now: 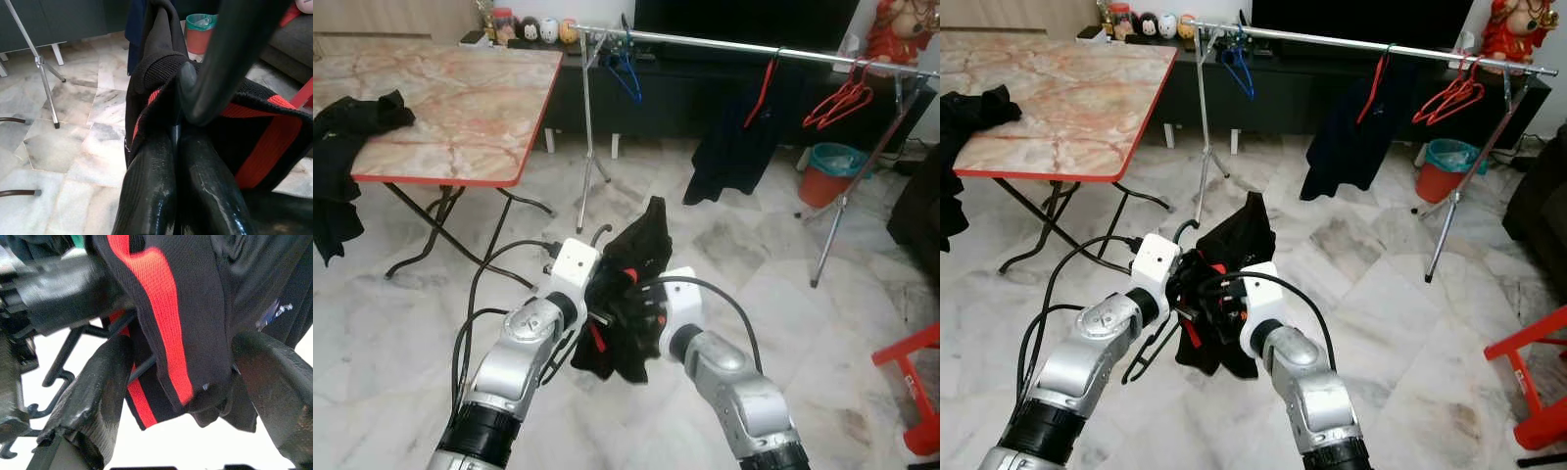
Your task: Hang hanger
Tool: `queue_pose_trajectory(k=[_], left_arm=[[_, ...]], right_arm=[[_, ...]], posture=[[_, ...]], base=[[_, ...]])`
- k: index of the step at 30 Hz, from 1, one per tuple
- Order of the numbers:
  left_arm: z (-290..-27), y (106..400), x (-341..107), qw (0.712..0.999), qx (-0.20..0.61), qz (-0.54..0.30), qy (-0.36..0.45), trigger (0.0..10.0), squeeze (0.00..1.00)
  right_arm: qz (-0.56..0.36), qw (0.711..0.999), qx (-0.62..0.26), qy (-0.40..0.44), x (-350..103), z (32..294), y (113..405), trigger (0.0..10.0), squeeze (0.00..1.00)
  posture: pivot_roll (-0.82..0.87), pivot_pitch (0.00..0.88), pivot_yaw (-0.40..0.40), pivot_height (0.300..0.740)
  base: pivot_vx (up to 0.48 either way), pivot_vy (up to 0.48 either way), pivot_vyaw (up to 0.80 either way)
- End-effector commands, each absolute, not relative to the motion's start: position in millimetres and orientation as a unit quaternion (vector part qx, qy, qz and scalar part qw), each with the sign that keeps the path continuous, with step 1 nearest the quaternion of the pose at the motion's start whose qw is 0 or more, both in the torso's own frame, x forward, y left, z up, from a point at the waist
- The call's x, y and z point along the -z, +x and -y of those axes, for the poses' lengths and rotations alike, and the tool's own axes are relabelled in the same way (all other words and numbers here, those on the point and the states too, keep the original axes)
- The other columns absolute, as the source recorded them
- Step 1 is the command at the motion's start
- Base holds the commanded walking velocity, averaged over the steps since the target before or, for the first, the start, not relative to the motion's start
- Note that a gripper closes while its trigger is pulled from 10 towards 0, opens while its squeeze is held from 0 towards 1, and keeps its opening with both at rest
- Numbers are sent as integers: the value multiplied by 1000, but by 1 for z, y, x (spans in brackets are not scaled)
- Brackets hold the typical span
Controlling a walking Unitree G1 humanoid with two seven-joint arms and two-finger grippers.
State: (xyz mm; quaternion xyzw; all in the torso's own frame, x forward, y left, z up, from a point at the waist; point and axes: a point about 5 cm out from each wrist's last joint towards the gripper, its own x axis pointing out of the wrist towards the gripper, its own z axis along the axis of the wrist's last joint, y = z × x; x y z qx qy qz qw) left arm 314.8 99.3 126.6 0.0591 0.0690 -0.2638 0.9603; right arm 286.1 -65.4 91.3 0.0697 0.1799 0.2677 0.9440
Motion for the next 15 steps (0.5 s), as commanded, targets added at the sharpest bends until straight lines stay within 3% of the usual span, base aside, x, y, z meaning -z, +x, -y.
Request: queue_pose_trajectory(k=[1, 6, 15], left_arm=[[-97, 318, -139, 962, 266, -35, 55, 10000, 0], [-94, 310, -137, 949, 309, -35, 61, 10000, 0], [-97, 293, -118, 912, 388, -86, 98, 10000, 0]], right_arm=[[-147, 948, -272, 73, -103, 66, 290, 10000, 0], [-111, 951, -283, 57, -113, 73, 292, 10000, 0], [-75, 963, -253, -47, -127, 121, 317, 10000, 0]], posture=[[115, 0, -53, 740], [111, 0, -51, 740], [103, 0, -50, 740]], base=[[0, 0, 0], [0, 0, 0], [0, 0, 0]])
